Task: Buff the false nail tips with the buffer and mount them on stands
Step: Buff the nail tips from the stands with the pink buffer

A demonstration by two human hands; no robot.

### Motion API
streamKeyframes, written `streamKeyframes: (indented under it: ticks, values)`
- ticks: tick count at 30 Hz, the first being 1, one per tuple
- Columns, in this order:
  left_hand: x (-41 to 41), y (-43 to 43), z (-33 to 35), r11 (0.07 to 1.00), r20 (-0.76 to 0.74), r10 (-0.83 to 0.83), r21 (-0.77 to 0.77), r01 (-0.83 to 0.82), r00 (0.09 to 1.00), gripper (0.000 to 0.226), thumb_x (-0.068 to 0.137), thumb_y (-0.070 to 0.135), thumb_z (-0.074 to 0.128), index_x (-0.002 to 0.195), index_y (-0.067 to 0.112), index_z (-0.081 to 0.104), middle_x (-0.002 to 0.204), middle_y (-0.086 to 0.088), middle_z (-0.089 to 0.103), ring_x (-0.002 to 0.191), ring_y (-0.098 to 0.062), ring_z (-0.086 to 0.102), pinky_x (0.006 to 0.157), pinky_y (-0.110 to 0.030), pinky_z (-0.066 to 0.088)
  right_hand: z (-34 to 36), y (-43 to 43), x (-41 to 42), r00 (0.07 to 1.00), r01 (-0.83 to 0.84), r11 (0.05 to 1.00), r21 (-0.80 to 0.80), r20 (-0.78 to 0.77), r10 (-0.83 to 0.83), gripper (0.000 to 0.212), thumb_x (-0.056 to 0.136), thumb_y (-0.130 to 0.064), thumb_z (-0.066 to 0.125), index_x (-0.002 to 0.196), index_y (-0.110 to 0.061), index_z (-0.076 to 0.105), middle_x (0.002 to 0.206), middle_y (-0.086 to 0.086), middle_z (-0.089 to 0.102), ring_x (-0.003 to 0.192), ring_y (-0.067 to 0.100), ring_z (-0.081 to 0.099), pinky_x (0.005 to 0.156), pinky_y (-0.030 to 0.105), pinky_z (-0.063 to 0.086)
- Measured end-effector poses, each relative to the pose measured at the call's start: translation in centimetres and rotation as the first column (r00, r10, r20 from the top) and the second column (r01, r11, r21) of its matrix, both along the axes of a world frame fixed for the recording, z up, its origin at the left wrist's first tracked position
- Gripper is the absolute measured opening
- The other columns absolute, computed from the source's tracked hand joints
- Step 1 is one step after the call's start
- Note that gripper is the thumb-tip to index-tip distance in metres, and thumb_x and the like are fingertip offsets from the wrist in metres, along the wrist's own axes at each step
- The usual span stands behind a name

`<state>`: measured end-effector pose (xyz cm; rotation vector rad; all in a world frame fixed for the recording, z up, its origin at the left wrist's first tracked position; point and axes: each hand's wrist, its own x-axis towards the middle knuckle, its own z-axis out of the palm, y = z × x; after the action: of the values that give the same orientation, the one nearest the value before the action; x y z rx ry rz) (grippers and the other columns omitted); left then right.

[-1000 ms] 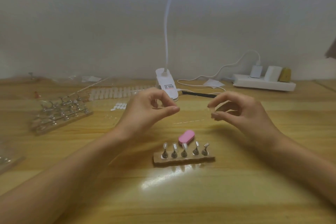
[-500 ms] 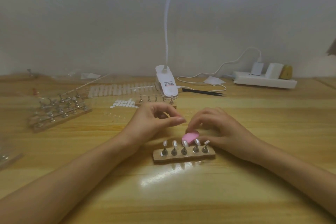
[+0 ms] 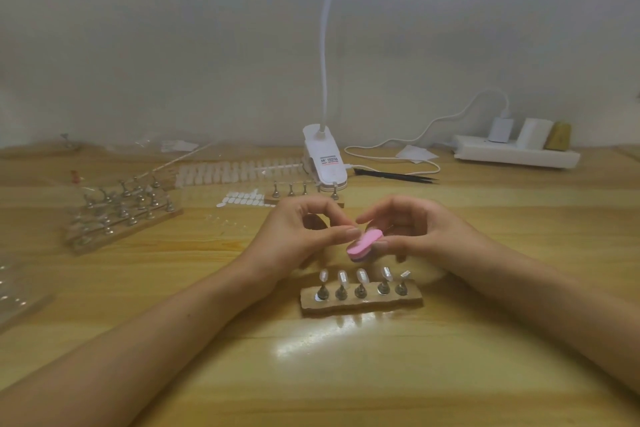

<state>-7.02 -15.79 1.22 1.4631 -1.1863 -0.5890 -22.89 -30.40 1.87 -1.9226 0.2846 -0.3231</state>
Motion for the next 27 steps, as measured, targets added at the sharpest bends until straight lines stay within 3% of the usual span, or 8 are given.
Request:
streamKeyframes:
  ticks: [2,4,7,10,16,21,25,27]
  values:
    - [0.11,-0.07,-0.08,1.000,-0.021,0.004,-0.007,-0.004,1.000,0.015,0.068,0.036,0.081,0.068,0.025,0.071,0.078,-0.014,0.071,0.069,-0.028,0.055,0.064,-0.035,0.040,-0.13,0.16,0.15,0.999,0.042,0.998,0.037,0.032,-0.044,0.027,0.079,-0.018,0.076,0.103,-0.012,0.066,0.098,0.006,0.077,0.090,0.024,0.074,0.061,0.020,0.049]
    - [0.18,-0.13,-0.14,1.000,-0.020,-0.027,-0.014,0.026,0.999,0.016,0.069,0.037,0.081,0.069,0.025,0.070,0.082,-0.019,0.069,0.072,-0.031,0.054,0.066,-0.041,0.039,-0.29,-0.04,0.15,0.997,0.060,0.996,0.069,0.047,-0.063,0.029,0.074,-0.023,0.076,0.099,-0.011,0.068,0.097,0.008,0.077,0.088,0.023,0.073,0.062,0.021,0.051]
    - [0.28,-0.11,-0.39,0.998,-0.004,-0.034,-0.044,0.034,0.999,0.014,0.070,0.037,0.079,0.070,0.026,0.070,0.072,0.003,0.066,0.063,-0.018,0.049,0.059,-0.026,0.039,-0.45,-0.41,0.13,0.991,0.106,0.987,0.117,0.071,-0.115,0.031,0.072,-0.025,0.077,0.097,-0.010,0.070,0.097,0.005,0.077,0.089,0.020,0.073,0.068,0.025,0.056]
    - [0.11,-0.16,-0.42,0.997,0.048,-0.022,-0.078,0.026,0.999,0.012,0.073,0.032,0.077,0.073,0.022,0.070,0.068,0.016,0.064,0.057,-0.001,0.048,0.055,-0.011,0.038,-0.47,0.00,0.09,0.999,0.015,0.995,0.095,0.042,-0.019,0.024,0.073,-0.023,0.078,0.093,-0.013,0.070,0.097,0.007,0.077,0.087,0.022,0.073,0.067,0.022,0.054]
    - [0.00,-0.15,-0.39,0.992,0.113,-0.020,-0.118,0.033,0.993,0.010,0.083,0.016,0.074,0.075,0.021,0.069,0.080,0.008,0.065,0.069,0.002,0.053,0.067,-0.012,0.042,-0.47,-0.03,0.11,0.995,0.073,0.985,0.156,0.058,-0.083,0.025,0.076,-0.020,0.077,0.097,-0.008,0.070,0.097,0.009,0.077,0.090,0.025,0.075,0.070,0.025,0.058]
    - [-0.11,-0.29,-0.34,0.992,0.191,-0.034,-0.113,0.057,0.981,0.011,0.084,0.013,0.073,0.077,0.019,0.068,0.080,0.009,0.063,0.073,0.001,0.054,0.069,-0.013,0.042,-0.42,-0.18,0.13,0.986,0.098,0.965,0.244,0.108,-0.128,0.026,0.079,-0.018,0.074,0.101,-0.005,0.070,0.097,0.012,0.077,0.094,0.026,0.074,0.076,0.028,0.059]
    - [-0.09,-0.25,-0.32,0.990,0.191,-0.042,-0.121,0.066,0.981,0.012,0.085,0.010,0.072,0.077,0.018,0.067,0.080,0.009,0.063,0.072,0.002,0.053,0.069,-0.014,0.042,-0.59,0.06,0.12,0.996,0.029,0.982,0.187,0.075,-0.044,0.020,0.077,-0.016,0.078,0.095,-0.008,0.072,0.095,0.015,0.077,0.090,0.028,0.075,0.076,0.029,0.060]
    - [-0.11,-0.26,-0.30,0.991,0.201,-0.049,-0.112,0.073,0.978,0.013,0.085,0.010,0.073,0.077,0.019,0.068,0.079,0.011,0.062,0.072,0.002,0.053,0.069,-0.013,0.042,-0.62,-0.06,0.21,0.984,0.108,0.965,0.239,0.114,-0.139,0.025,0.076,-0.018,0.077,0.097,-0.007,0.073,0.097,0.013,0.077,0.091,0.026,0.075,0.075,0.028,0.060]
